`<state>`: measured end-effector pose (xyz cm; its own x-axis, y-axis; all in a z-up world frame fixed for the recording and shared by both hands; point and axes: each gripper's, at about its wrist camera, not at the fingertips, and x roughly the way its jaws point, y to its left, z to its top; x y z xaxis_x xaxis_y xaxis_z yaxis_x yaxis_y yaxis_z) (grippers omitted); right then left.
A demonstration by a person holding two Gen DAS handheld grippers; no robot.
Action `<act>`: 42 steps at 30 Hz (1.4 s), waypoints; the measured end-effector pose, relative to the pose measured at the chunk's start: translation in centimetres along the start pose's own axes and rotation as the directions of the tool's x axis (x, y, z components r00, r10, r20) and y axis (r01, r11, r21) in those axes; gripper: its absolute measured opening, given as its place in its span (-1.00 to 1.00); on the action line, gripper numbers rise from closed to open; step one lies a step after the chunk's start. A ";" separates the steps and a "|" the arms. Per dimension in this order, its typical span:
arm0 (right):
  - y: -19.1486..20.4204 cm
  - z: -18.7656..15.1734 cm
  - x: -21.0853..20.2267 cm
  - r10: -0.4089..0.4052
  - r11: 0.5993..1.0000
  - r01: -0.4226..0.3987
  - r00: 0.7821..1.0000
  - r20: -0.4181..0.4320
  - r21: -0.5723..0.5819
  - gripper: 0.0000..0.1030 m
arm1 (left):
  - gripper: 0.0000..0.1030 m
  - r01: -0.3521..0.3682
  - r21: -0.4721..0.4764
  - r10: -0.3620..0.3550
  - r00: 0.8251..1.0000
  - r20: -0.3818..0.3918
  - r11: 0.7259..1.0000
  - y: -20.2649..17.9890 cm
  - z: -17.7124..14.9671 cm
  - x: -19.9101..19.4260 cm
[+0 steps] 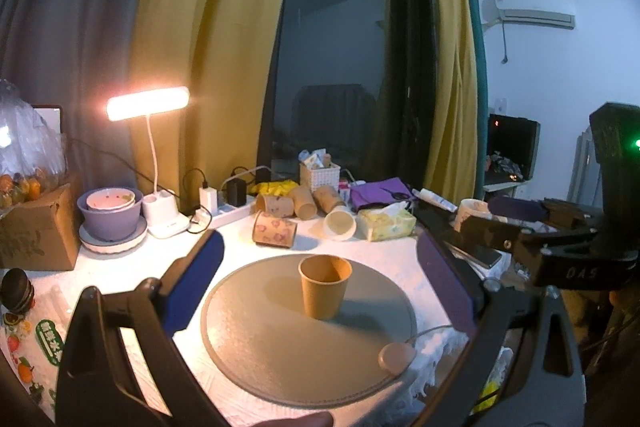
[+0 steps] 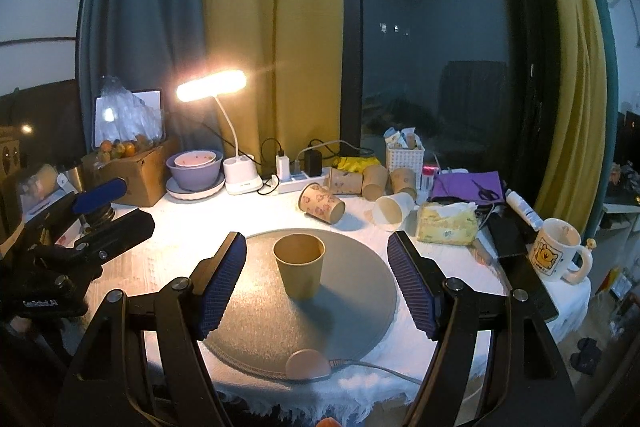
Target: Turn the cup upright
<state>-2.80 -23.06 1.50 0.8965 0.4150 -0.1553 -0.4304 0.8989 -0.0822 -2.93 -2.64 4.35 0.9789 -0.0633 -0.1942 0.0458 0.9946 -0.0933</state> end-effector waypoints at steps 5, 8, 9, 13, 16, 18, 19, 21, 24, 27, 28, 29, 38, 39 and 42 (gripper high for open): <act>0.0 -0.1 0.2 0.001 1.000 -0.001 1.000 -0.004 0.002 0.48 | 0.90 -0.001 -0.001 0.001 1.000 0.001 1.000 0.0 -0.1 0.0; 0.0 -0.1 0.2 0.001 1.000 -0.001 1.000 -0.005 0.002 0.48 | 0.90 0.000 0.001 0.000 1.000 0.000 1.000 0.0 -0.1 0.0; 0.1 -0.2 0.4 0.002 1.000 -0.002 1.000 -0.007 0.003 0.48 | 0.90 0.001 0.002 -0.001 1.000 0.001 1.000 0.0 -0.1 0.0; 0.2 -0.4 0.6 0.003 1.000 -0.003 1.000 -0.011 0.004 0.48 | 0.90 0.001 0.001 -0.001 1.000 -0.001 1.000 0.0 -0.2 0.0; 0.3 -0.4 0.7 0.004 1.000 -0.004 1.000 -0.012 0.004 0.48 | 0.90 -0.001 0.001 0.001 1.000 -0.003 1.000 0.0 -0.3 0.0; 0.3 -0.4 0.7 0.003 1.000 -0.003 1.000 -0.012 0.004 0.48 | 0.90 -0.001 -0.001 0.001 1.000 -0.004 1.000 0.0 -0.5 0.0; 0.4 -0.4 0.7 0.003 1.000 -0.003 1.000 -0.012 0.005 0.48 | 0.90 -0.002 -0.001 0.002 1.000 -0.005 1.000 0.0 -0.5 0.1; 0.4 -0.5 0.8 0.004 1.000 -0.004 1.000 -0.014 0.005 0.48 | 0.90 -0.005 -0.002 0.005 1.000 -0.005 1.000 0.0 -0.5 0.0; 0.6 -0.6 0.9 0.004 1.000 -0.004 1.000 -0.016 0.005 0.48 | 0.90 -0.010 -0.005 0.010 1.000 -0.006 1.000 0.0 -0.5 -0.1; 0.8 -0.8 1.0 0.005 1.000 -0.005 1.000 -0.019 0.004 0.48 | 0.90 -0.010 -0.005 0.010 1.000 -0.007 1.000 0.0 -0.5 0.0; 0.8 -0.8 1.0 0.005 1.000 -0.005 1.000 -0.019 0.004 0.48 | 0.90 -0.010 -0.006 0.010 1.000 -0.007 1.000 0.0 -0.6 0.0; 0.8 -0.8 1.0 0.004 1.000 -0.004 1.000 -0.019 0.005 0.48 | 0.90 -0.009 -0.006 0.009 1.000 -0.007 1.000 0.0 -0.5 0.0; 0.9 -0.9 1.2 0.006 1.000 -0.005 1.000 -0.023 0.006 0.48 | 0.90 -0.010 -0.011 0.010 1.000 -0.020 1.000 0.2 -0.8 0.3; 0.9 -0.9 1.2 0.006 1.000 -0.006 1.000 -0.025 0.007 0.48 | 0.90 -0.010 -0.012 0.010 1.000 -0.021 1.000 0.2 -0.9 0.3; 1.2 -1.2 1.3 0.007 1.000 -0.006 1.000 -0.028 0.007 0.48 | 0.90 -0.010 -0.013 0.010 1.000 -0.024 1.000 0.2 -0.9 0.4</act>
<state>-2.26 -21.66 -0.01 0.8903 0.4169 -0.1830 -0.4354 0.8972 -0.0743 -2.68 -2.50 3.38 0.9743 -0.0551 -0.2184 0.0330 0.9940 -0.1038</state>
